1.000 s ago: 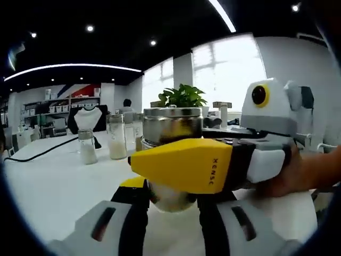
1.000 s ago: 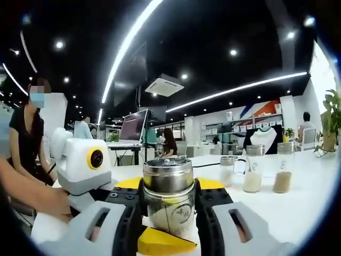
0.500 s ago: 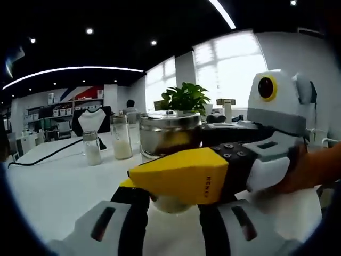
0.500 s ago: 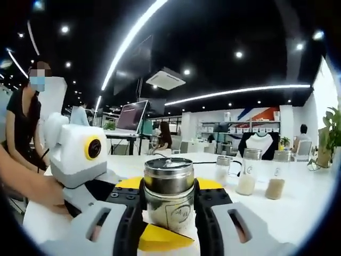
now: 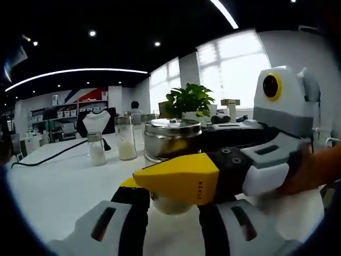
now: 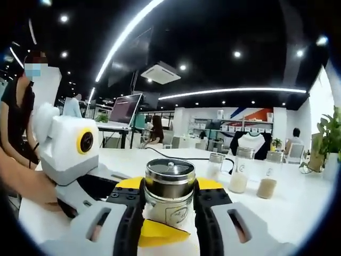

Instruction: Rotate the seasoning bottle until the label or dispensing opening points toward the visible target arrow and the bottle remains upright within the marked orientation range

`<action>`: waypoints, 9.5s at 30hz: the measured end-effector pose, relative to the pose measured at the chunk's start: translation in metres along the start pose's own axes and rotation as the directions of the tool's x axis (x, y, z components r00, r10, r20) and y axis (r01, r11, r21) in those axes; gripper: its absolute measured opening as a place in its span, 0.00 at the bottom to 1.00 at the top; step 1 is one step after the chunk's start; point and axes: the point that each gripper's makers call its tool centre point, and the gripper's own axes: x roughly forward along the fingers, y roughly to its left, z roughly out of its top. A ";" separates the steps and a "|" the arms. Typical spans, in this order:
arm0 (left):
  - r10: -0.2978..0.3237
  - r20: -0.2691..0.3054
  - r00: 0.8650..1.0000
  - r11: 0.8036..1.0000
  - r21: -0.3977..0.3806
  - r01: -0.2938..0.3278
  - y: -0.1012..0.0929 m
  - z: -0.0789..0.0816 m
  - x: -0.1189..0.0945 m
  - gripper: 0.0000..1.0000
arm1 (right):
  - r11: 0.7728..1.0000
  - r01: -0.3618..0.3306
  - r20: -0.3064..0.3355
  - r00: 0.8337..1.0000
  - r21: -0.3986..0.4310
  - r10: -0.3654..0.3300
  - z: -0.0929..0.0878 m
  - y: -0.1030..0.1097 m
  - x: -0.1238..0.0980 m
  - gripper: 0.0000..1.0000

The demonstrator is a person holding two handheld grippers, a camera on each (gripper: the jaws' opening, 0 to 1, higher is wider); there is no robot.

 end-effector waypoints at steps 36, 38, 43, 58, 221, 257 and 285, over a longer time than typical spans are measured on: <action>-0.184 -0.039 0.982 0.979 0.085 0.187 -0.007 -0.009 -0.027 0.36 | 0.968 -0.231 0.035 0.973 0.095 0.229 -0.002 0.032 0.000 0.35; -0.210 -0.030 0.977 0.974 0.081 0.212 -0.006 -0.008 -0.029 0.36 | 0.964 -0.245 0.045 0.969 0.103 0.241 0.000 0.033 0.000 0.35; -0.271 -0.052 0.961 0.957 0.094 0.275 -0.008 -0.013 -0.037 0.36 | 0.955 -0.292 0.018 0.957 0.058 0.291 -0.005 0.045 0.001 0.34; -0.210 -0.041 0.977 0.973 0.091 0.213 -0.004 -0.011 -0.033 0.37 | 0.979 -0.196 -0.017 0.981 -0.051 0.195 -0.004 0.042 0.008 0.33; 0.075 -0.088 0.993 0.995 0.068 -0.070 0.006 -0.020 -0.058 0.93 | 0.953 -0.252 -0.078 0.960 0.170 0.267 -0.008 0.048 0.024 0.32; 0.062 0.069 0.996 0.993 -0.107 -0.054 0.016 0.004 -0.071 1.00 | 0.943 -0.284 -0.034 0.955 0.171 0.294 -0.018 0.044 0.043 0.32; 0.075 0.077 0.994 0.993 -0.101 -0.067 0.020 0.006 -0.072 1.00 | 0.976 -0.181 -0.050 0.981 0.121 0.188 -0.003 0.027 0.038 0.46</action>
